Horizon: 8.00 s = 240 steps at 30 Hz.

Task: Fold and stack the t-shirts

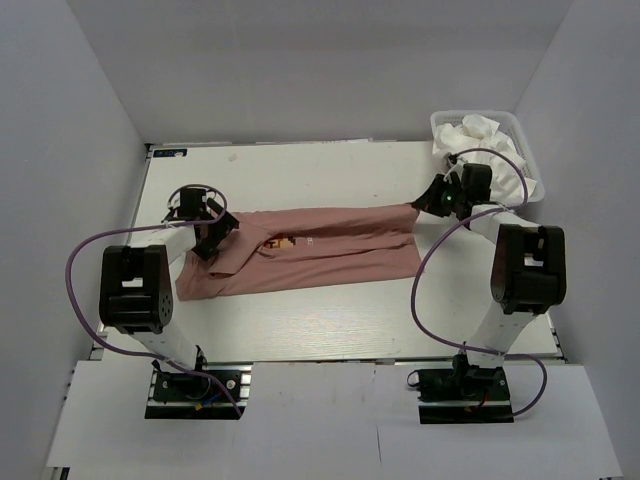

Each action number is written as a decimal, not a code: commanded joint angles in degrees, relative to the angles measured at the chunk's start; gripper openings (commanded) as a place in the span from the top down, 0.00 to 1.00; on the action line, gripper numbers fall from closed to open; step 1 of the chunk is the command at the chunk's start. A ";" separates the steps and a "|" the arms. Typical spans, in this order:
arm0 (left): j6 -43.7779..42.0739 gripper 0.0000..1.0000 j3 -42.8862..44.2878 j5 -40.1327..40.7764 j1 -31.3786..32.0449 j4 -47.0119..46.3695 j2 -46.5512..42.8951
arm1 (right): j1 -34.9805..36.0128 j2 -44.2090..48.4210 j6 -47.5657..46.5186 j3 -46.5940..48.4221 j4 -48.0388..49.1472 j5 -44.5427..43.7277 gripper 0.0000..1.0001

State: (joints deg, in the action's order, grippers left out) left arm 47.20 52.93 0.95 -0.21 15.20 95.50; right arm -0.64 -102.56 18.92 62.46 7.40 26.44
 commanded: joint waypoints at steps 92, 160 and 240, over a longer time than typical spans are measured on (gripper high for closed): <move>-2.29 0.00 -19.08 -25.44 17.52 -6.28 -42.68 | 74.74 41.97 15.28 -31.51 -22.25 -50.89 0.10; -6.15 1.00 -11.90 -15.80 21.21 -5.26 -27.86 | 59.71 22.68 10.36 -14.83 -9.07 -61.50 1.00; -13.19 0.95 -7.04 -16.51 16.73 -13.62 3.02 | 34.92 5.18 17.38 -17.37 6.75 -27.67 0.70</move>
State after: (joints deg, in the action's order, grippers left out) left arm 34.70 46.76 -15.27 16.32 -0.08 98.15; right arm 34.50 -95.96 35.14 43.48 14.28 -2.50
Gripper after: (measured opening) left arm 0.108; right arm 0.417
